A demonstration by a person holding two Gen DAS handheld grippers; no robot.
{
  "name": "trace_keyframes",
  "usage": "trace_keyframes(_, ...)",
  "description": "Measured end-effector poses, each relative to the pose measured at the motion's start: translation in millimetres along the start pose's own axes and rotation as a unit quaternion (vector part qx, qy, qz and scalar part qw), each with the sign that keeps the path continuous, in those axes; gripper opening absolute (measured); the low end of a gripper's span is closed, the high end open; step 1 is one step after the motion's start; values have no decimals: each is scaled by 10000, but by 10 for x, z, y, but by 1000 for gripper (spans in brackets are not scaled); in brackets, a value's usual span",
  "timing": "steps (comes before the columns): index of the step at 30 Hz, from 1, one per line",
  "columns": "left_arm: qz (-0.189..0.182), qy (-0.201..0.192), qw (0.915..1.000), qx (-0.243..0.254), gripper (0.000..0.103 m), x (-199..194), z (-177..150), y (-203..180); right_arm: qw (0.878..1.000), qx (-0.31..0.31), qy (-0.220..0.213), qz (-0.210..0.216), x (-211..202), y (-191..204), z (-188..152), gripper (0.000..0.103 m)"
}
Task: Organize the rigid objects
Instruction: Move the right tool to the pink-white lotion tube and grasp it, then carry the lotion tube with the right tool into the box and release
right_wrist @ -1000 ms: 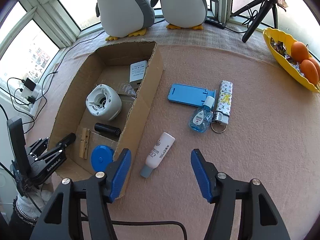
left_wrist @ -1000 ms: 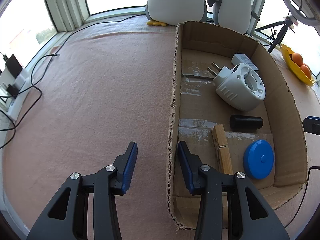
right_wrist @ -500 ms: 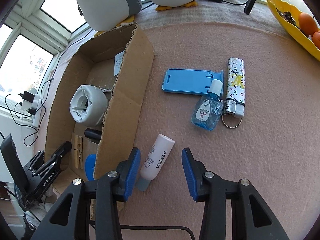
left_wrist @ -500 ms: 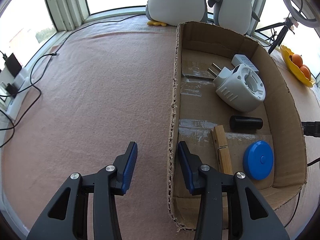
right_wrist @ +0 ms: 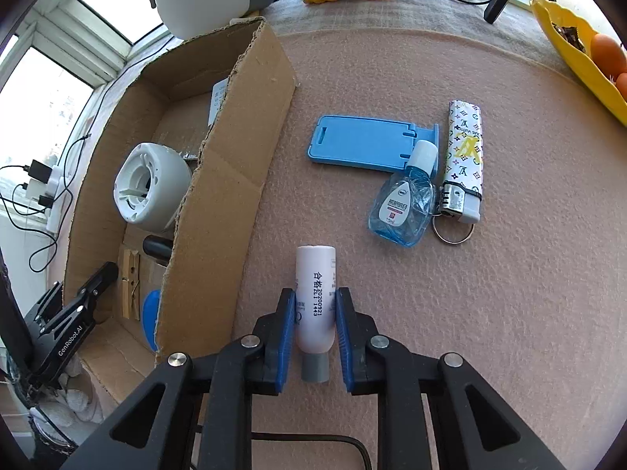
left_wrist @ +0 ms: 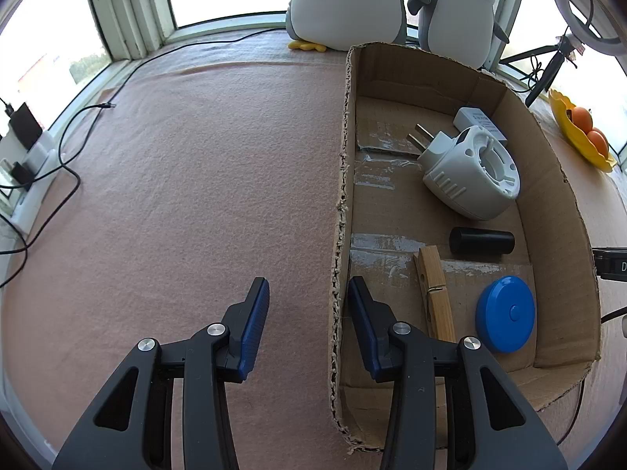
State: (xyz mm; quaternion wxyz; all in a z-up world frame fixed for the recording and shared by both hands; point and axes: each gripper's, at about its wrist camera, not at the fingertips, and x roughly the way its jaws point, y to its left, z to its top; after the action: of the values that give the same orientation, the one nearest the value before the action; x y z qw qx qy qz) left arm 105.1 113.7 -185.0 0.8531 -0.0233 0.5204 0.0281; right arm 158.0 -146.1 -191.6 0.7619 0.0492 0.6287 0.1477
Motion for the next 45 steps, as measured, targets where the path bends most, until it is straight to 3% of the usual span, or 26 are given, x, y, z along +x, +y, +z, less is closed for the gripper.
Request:
trace_keyframes(12, -7, 1, 10000, -11, 41, 1, 3, -1, 9986, 18, -514, -145, -287, -78, -44, 18)
trace_keyframes(21, -8, -1, 10000, -14, 41, 1, 2, -1, 9945, -406, -962, 14, -674, 282, 39, 18)
trace_keyframes(30, -6, -6, 10000, -14, 41, -2, -4, 12, 9901, -969, -997, 180, -723, 770, 18, 18)
trace_keyframes(45, -1, -11, 10000, -17, 41, -4, -6, 23, 9847, -1568, -746, 163, -401, 1309, 13, 18)
